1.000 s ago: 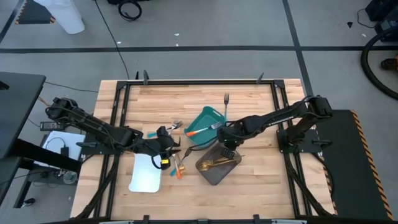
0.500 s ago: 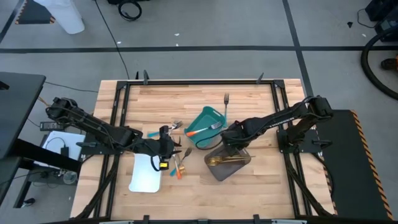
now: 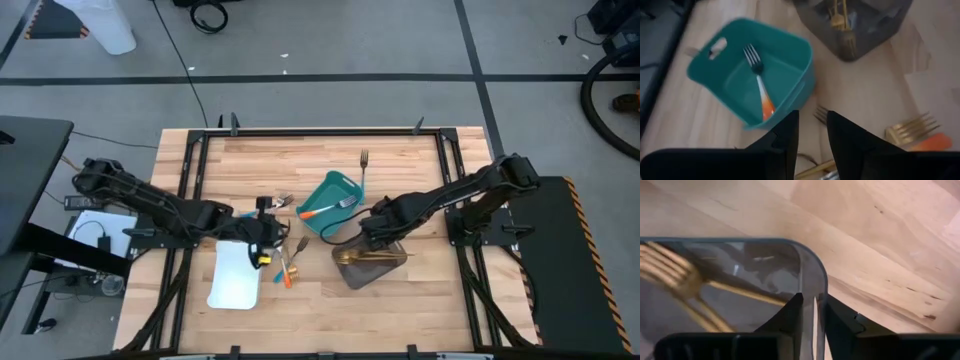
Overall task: Sort silverware by color (type)
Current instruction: Adjust the black transparent bin
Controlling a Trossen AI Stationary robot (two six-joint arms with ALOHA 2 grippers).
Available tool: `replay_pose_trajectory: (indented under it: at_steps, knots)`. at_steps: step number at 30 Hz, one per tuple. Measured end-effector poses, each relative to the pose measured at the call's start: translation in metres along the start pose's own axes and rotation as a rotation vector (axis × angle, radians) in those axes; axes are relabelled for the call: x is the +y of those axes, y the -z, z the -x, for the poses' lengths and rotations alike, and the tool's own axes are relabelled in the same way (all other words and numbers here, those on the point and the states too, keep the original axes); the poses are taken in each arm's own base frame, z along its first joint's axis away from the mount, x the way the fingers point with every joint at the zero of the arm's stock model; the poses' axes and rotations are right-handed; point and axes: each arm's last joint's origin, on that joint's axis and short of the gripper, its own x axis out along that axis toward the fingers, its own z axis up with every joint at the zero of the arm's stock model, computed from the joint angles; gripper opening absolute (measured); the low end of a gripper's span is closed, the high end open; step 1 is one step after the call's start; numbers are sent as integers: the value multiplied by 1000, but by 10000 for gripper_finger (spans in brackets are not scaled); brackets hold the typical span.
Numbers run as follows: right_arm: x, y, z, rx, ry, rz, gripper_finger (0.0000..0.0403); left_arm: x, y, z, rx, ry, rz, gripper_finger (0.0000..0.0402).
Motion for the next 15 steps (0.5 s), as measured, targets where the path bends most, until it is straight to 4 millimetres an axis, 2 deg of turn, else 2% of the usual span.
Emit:
replay_pose_trajectory:
  at_steps: [9,15]
  knots:
    - [4,-2,28,-72,-30,74,147,31,13,-12,123,182,165,110]
    - [10,-8,54,-334,26,207,159,61,28,-19,236,131,310,110]
